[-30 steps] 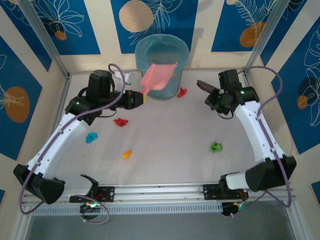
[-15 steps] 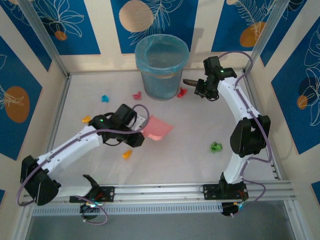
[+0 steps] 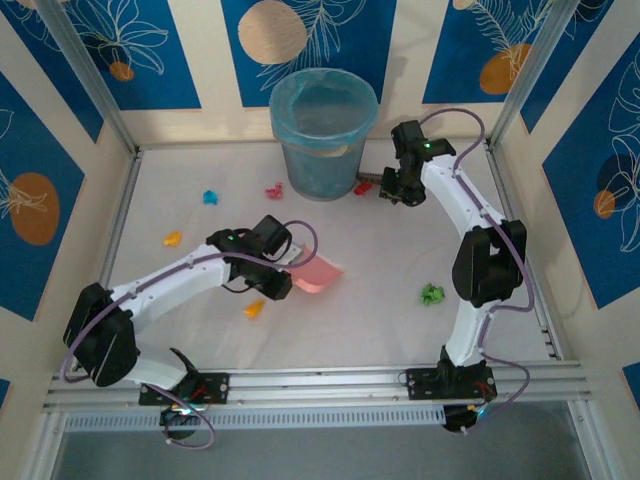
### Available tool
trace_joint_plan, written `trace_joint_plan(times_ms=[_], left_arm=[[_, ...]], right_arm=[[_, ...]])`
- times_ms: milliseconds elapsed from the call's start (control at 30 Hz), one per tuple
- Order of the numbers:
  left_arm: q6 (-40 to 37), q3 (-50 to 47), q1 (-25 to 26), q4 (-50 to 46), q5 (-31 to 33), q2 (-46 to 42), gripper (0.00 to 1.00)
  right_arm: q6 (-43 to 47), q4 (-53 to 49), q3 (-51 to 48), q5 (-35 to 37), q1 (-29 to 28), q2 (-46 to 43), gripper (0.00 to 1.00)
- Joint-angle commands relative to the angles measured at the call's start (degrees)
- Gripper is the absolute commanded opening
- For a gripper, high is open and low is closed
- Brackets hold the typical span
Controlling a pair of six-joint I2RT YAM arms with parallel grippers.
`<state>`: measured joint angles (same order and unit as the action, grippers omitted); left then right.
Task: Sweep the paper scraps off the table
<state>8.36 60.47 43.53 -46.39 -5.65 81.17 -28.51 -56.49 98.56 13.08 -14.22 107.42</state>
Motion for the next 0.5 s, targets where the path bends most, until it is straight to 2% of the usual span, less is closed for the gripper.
trace_joint_plan(times_ms=[0,267,467], left_arm=[[-1.5,-0.2,0.5,1.6,0.5,1.1,0.0],[-2.1,1.1,1.4,1.1,0.6,4.0,0.0],[-2.2,0.8,2.2,2.1,1.8,5.0,0.0]], right_arm=[[1.2,0.9,-3.6,-1.7,-1.0,-2.6,0.0],[0.7,1.1,-12.9,-0.3,-4.0,-9.8,0.0],[-1.3,0.1,-21.4,1.3,-10.2,-18.7,0.0]])
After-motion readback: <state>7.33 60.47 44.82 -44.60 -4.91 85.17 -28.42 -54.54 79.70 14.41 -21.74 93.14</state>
